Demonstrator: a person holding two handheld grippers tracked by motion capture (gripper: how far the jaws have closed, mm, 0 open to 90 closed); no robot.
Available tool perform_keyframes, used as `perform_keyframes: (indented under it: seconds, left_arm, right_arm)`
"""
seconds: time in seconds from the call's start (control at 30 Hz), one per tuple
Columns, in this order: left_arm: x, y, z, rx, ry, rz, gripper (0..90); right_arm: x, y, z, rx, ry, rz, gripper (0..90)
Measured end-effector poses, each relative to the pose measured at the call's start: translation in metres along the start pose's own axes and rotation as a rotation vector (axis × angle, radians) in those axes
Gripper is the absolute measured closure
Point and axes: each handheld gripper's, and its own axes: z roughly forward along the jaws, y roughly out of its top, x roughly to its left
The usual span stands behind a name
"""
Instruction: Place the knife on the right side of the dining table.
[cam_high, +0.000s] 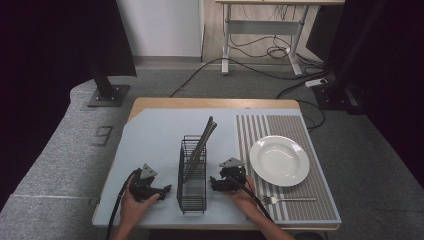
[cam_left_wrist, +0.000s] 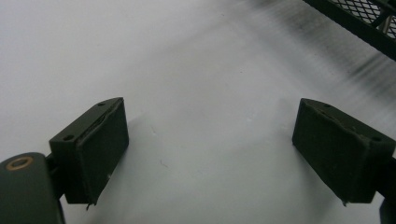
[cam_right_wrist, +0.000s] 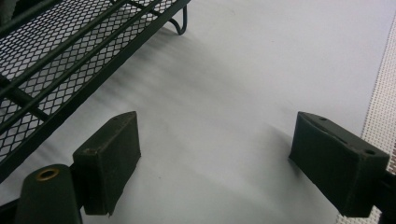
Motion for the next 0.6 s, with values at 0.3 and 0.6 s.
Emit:
perform_keyframes:
  seconds: [0.3,0.6]
  left_arm:
    - [0.0,0.0,0.0,0.0,0.0,0.0,10.1]
    - [0.0,0.0,0.0,0.0,0.0,0.0,10.1]
  right_arm:
    - [-0.004,0.001,-0.006,-0.04,0.023,0.041,15.4]
    - [-0.018,0.021,-0.037,-0.153,0.047,0.07,15.8]
